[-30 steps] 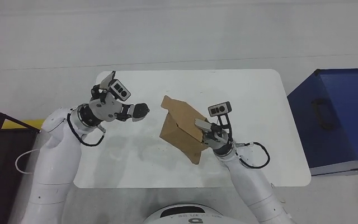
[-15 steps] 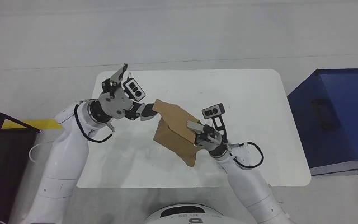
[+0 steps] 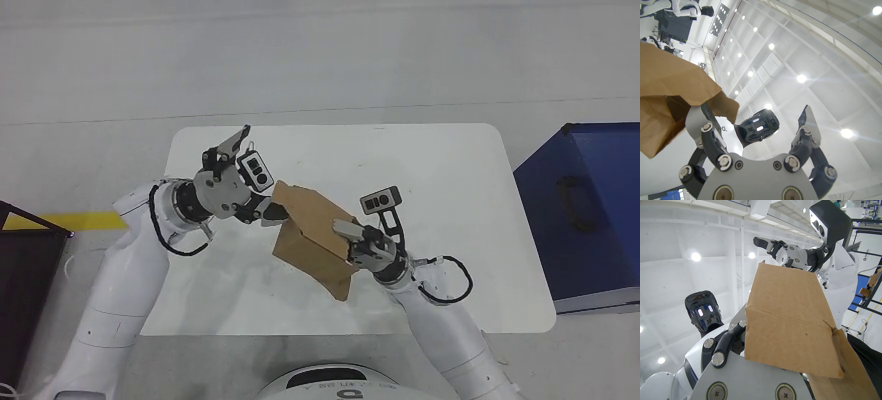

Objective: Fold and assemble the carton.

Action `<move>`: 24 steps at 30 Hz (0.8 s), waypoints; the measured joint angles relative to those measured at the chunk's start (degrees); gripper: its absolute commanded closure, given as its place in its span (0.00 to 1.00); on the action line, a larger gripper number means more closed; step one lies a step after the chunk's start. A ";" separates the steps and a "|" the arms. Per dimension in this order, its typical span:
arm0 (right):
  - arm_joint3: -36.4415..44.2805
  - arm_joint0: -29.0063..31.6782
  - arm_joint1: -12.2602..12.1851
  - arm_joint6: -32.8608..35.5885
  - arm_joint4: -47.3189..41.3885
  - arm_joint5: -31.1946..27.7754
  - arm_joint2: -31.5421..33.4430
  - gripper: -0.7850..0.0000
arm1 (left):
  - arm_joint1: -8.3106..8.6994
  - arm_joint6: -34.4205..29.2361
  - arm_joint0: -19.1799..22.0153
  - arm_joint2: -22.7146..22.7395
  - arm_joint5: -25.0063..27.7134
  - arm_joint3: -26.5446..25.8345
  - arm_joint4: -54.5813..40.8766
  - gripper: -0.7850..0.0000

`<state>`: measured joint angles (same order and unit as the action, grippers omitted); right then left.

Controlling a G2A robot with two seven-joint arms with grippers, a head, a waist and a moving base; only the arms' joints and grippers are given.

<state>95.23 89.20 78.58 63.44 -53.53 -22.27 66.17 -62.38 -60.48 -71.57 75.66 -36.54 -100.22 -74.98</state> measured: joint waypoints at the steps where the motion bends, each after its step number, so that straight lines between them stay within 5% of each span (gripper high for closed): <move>1: 0.07 0.01 -0.02 -0.09 0.05 0.00 -0.08 1.00 | 0.03 -0.08 0.05 -0.33 -0.42 0.05 0.43 0.00; 10: 0.35 -0.01 -0.20 -0.19 -0.13 -0.07 -0.31 1.00 | 0.23 -1.22 0.17 -1.28 -2.31 0.28 0.63 0.00; 24: 0.42 -0.12 -0.48 0.33 -1.38 -0.04 -0.18 1.00 | 1.25 0.34 0.02 6.06 -0.87 1.31 -0.80 0.00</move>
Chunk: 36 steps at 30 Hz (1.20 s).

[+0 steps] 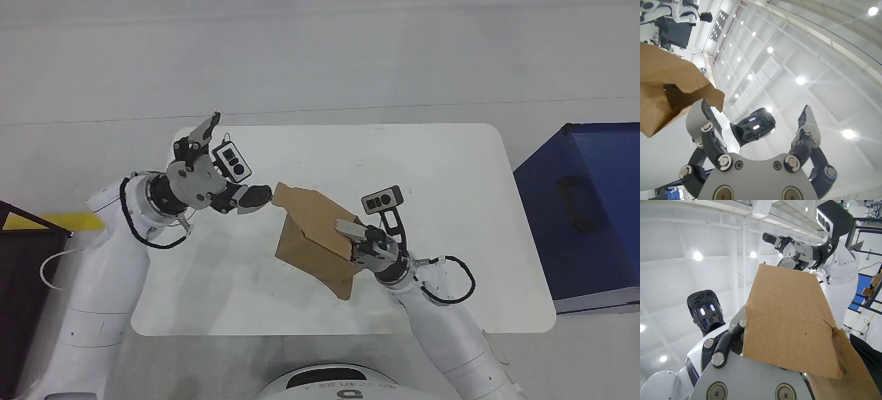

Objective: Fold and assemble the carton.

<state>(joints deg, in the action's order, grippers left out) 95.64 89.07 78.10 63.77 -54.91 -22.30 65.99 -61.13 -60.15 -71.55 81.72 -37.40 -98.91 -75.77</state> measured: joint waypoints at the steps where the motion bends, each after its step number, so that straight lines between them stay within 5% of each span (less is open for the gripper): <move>1: -0.01 -0.07 -0.01 -0.03 -0.03 0.04 -0.08 1.00 | 0.00 0.54 0.38 -0.02 0.60 0.49 0.44 0.00; 13: 0.56 0.14 -0.24 -0.38 0.42 0.06 -0.33 1.00 | -0.88 0.29 2.92 -7.31 -0.51 2.35 -0.80 0.00; 36: 1.01 0.92 -0.75 -0.38 0.02 -0.51 -0.14 1.00 | 0.11 -3.47 2.46 -9.01 -1.62 -2.06 8.05 0.00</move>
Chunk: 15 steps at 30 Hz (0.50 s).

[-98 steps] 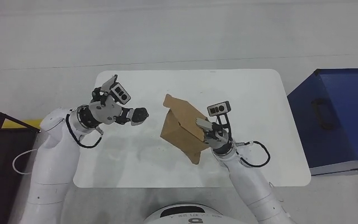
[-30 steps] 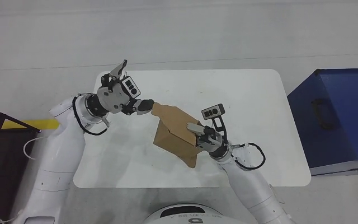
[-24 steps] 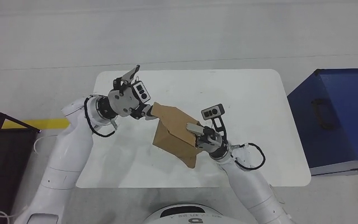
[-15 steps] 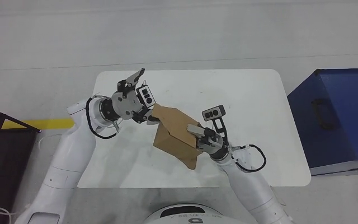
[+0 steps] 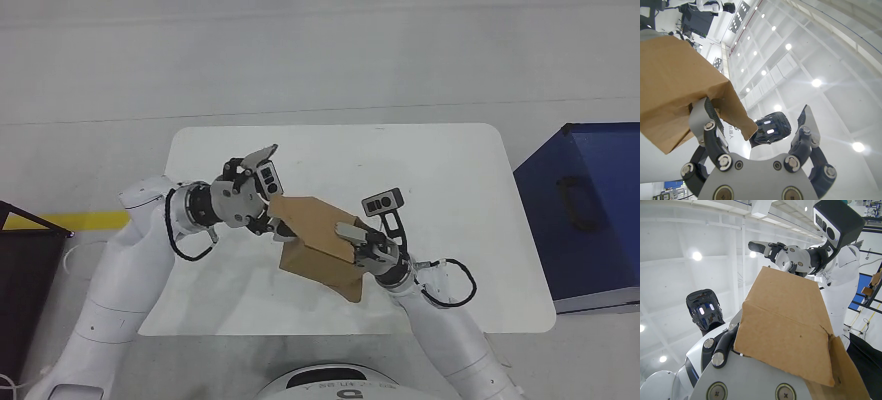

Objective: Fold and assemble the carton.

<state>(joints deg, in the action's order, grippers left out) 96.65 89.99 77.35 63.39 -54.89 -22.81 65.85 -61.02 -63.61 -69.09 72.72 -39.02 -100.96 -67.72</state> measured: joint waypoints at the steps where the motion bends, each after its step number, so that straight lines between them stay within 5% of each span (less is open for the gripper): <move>1: 0.02 0.04 -0.04 0.02 -0.03 -0.04 0.11 1.00 | 0.09 -0.43 0.08 -0.11 0.18 -0.08 1.01 0.00; 15: 0.25 0.34 -0.34 0.34 -0.65 -0.19 0.60 1.00 | 1.42 -3.88 1.12 -1.59 2.24 -1.29 9.51 0.00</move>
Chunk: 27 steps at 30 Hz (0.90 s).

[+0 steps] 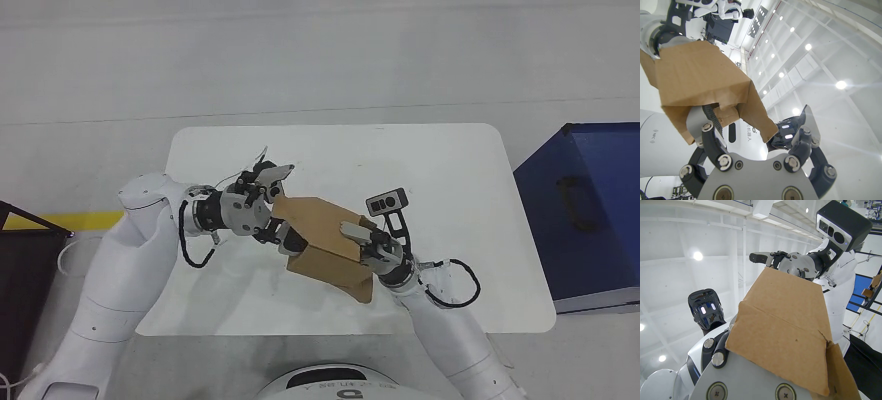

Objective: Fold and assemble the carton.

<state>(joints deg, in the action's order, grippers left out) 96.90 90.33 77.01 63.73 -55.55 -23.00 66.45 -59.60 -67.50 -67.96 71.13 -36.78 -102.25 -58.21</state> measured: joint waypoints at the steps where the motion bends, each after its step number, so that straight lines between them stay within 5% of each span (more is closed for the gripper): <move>1: 0.00 -0.02 -0.02 0.02 0.00 0.06 -0.01 1.00 | 0.17 -0.19 0.05 -0.10 0.19 -0.19 0.63 0.00; 9: 0.06 -0.05 -0.11 0.09 -0.45 0.01 -0.12 1.00 | 1.13 -0.55 0.01 0.52 0.55 -1.17 0.89 0.13; 27: -0.81 -0.27 -0.14 1.19 -3.50 -1.04 -0.06 1.00 | 3.76 0.49 -1.77 10.50 0.64 -1.61 -9.86 0.14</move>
<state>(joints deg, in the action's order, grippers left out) 96.09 90.06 76.88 64.92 -59.04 -24.04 66.39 -55.84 -67.00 -69.73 81.63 -36.14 -103.87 -68.07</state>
